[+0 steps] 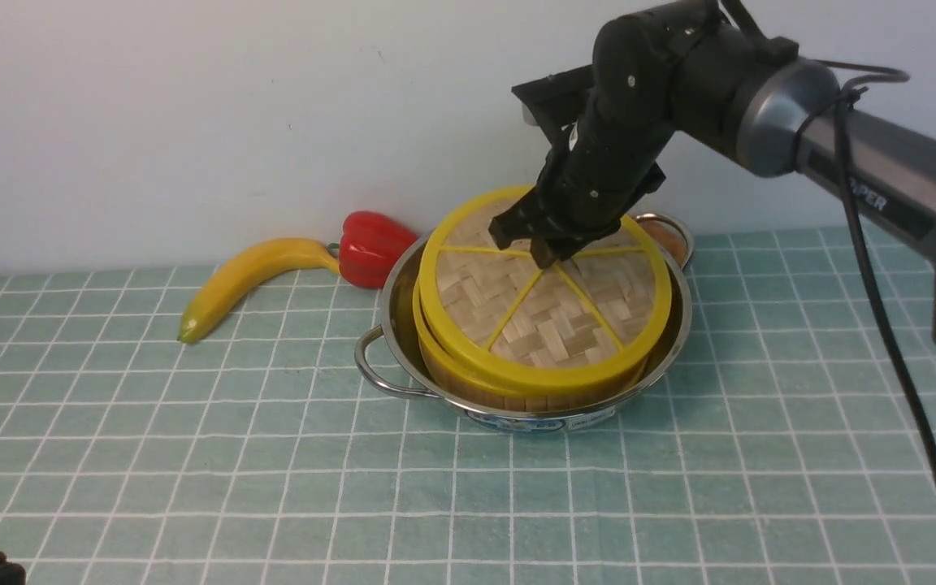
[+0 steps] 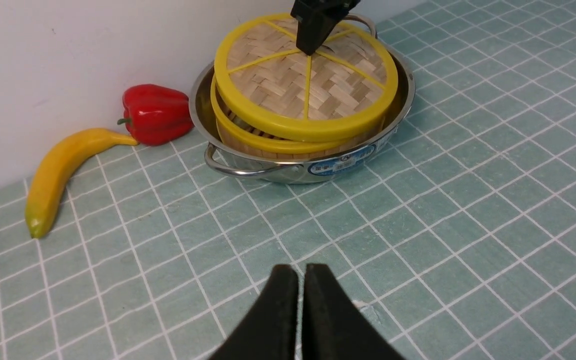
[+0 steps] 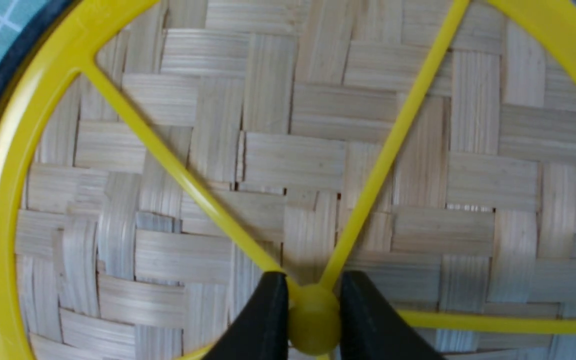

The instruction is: Place the steamer in the pot on the blue tablecloth, and put the lid on the steamer.

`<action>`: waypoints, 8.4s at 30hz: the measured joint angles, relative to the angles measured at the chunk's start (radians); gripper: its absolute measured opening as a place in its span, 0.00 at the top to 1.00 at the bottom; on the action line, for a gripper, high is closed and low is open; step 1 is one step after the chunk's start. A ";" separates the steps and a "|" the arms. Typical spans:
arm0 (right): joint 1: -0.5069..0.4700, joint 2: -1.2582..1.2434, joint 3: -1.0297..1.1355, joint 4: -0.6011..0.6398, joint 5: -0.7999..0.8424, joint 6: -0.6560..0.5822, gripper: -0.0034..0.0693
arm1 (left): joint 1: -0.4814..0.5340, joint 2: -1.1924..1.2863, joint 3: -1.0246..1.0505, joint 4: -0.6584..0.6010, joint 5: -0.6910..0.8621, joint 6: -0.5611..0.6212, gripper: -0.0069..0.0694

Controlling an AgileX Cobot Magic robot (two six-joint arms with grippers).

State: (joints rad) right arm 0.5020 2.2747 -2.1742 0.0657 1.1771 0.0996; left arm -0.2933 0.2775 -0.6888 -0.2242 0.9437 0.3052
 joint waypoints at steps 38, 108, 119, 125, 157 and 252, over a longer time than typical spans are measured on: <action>-0.002 0.035 -0.008 0.060 -0.084 -0.083 0.75 | 0.000 0.000 0.000 0.000 -0.002 0.000 0.89; -0.017 -0.896 0.330 -0.073 0.039 -0.009 0.50 | 0.000 0.000 0.000 0.224 -0.288 -0.005 0.87; -0.017 -1.453 1.190 -0.057 -0.313 0.008 0.90 | 0.000 0.000 0.000 0.212 -0.253 -0.051 0.85; -0.017 -1.574 1.435 -0.057 -0.502 0.049 0.97 | 0.000 0.000 0.000 0.211 -0.252 -0.052 0.82; -0.445 -2.144 2.067 -0.117 -0.906 0.001 0.84 | 0.000 0.000 0.000 0.224 -0.252 -0.048 0.76; -0.445 -2.276 2.183 -0.119 -0.954 0.001 0.62 | 0.349 -0.278 0.695 0.156 -0.679 -0.051 0.59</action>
State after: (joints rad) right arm 0.0571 -0.0014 0.0088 -0.0536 0.2230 0.1001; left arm 0.0554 -0.0005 0.0066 -0.0687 0.2646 0.2537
